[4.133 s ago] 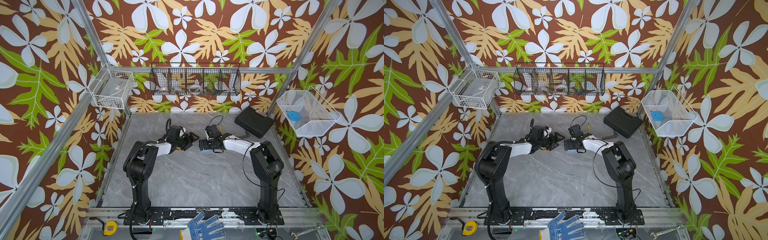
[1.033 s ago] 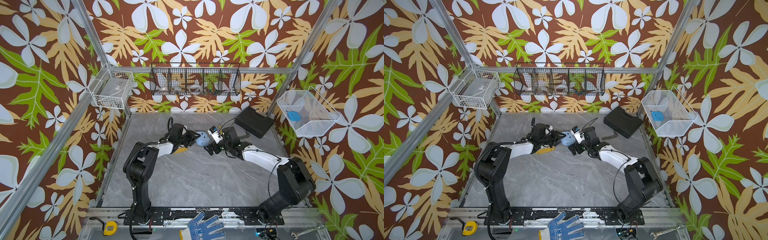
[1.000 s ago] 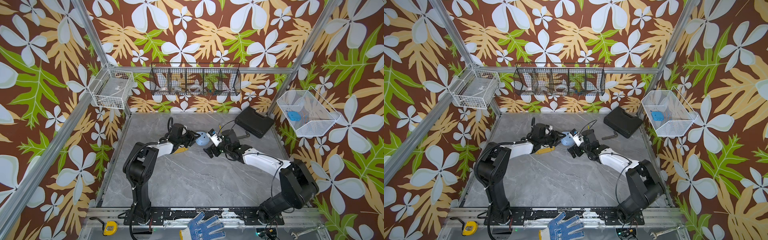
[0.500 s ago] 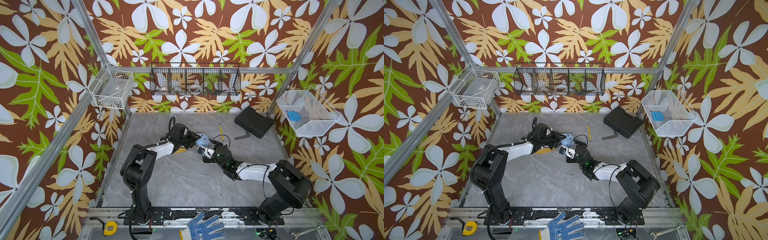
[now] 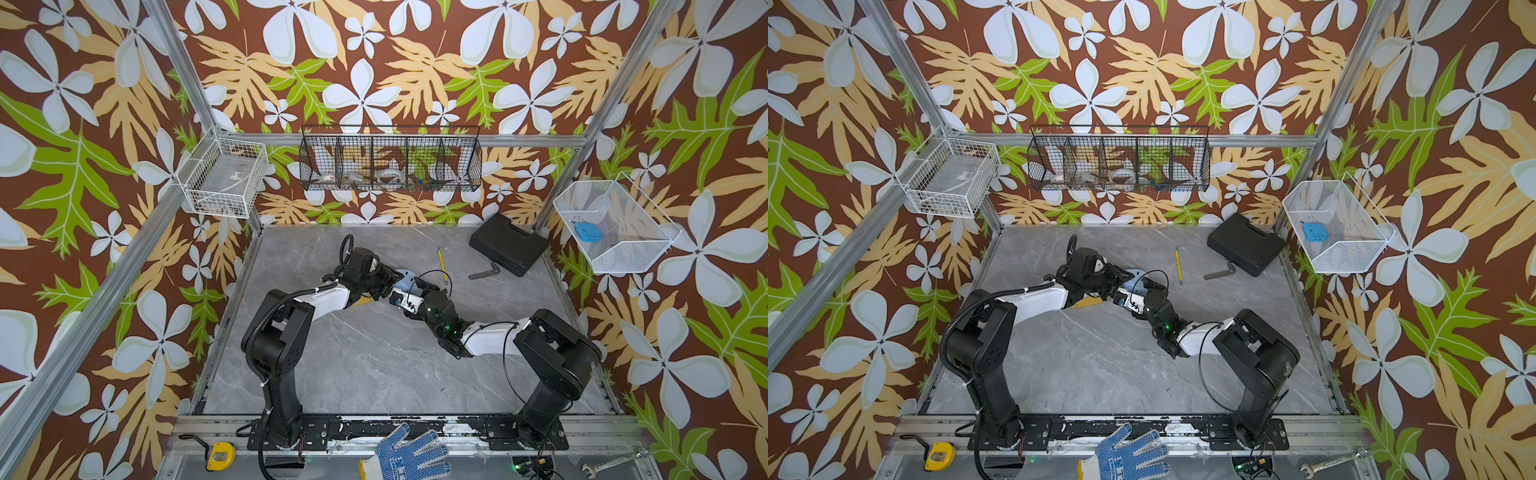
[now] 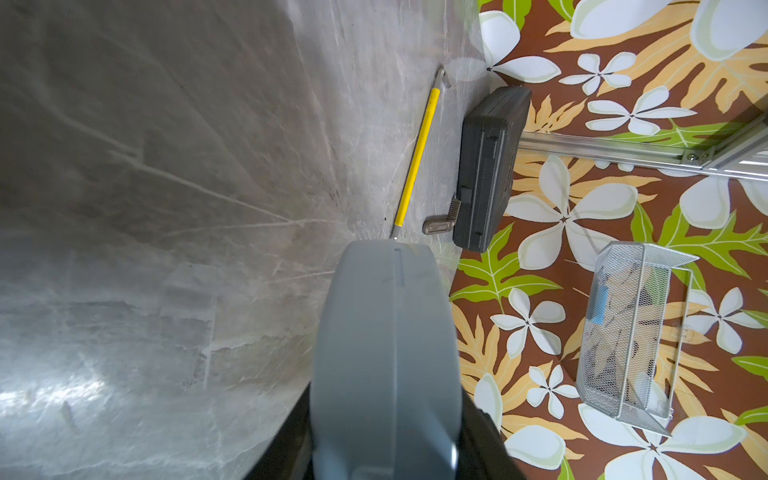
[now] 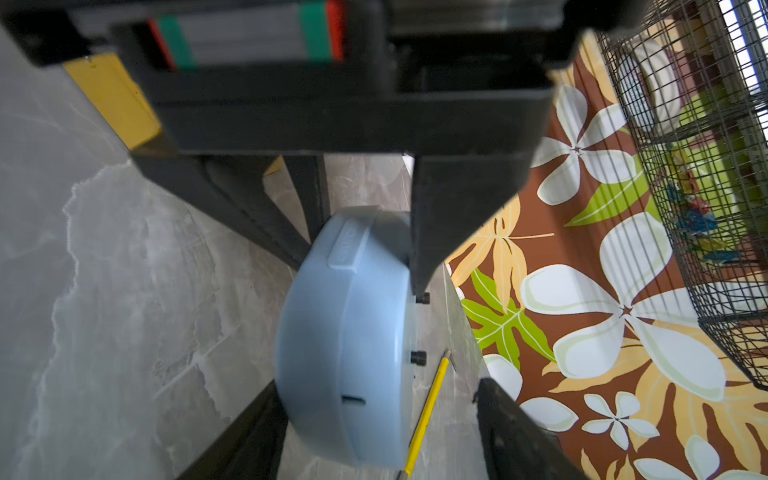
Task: Insert the battery into the alarm
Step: Adjust the alarm at the center of the board.
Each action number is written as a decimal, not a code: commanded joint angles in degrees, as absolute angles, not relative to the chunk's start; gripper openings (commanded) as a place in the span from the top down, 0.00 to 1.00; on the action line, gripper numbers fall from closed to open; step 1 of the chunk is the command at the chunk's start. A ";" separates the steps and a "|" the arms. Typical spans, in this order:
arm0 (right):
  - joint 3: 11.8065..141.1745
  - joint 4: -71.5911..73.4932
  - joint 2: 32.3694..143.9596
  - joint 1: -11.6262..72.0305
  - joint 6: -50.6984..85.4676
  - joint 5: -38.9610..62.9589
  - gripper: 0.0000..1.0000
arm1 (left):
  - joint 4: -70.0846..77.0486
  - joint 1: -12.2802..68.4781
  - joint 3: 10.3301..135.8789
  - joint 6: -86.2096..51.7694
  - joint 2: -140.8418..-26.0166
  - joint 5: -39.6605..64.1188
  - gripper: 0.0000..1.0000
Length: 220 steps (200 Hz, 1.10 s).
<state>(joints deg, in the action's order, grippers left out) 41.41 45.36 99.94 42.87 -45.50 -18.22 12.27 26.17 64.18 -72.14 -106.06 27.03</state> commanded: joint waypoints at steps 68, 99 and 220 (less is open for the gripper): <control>42.83 49.48 101.73 44.50 -46.15 -22.23 0.61 | 13.18 26.28 64.58 -73.38 -105.61 28.43 0.58; 42.73 48.17 100.94 44.66 -45.02 -21.35 0.65 | 13.36 26.19 64.42 -73.31 -105.47 28.55 0.48; 51.91 18.81 97.65 43.02 -22.09 -6.89 0.67 | -2.34 24.96 65.06 -57.63 -96.06 12.53 0.09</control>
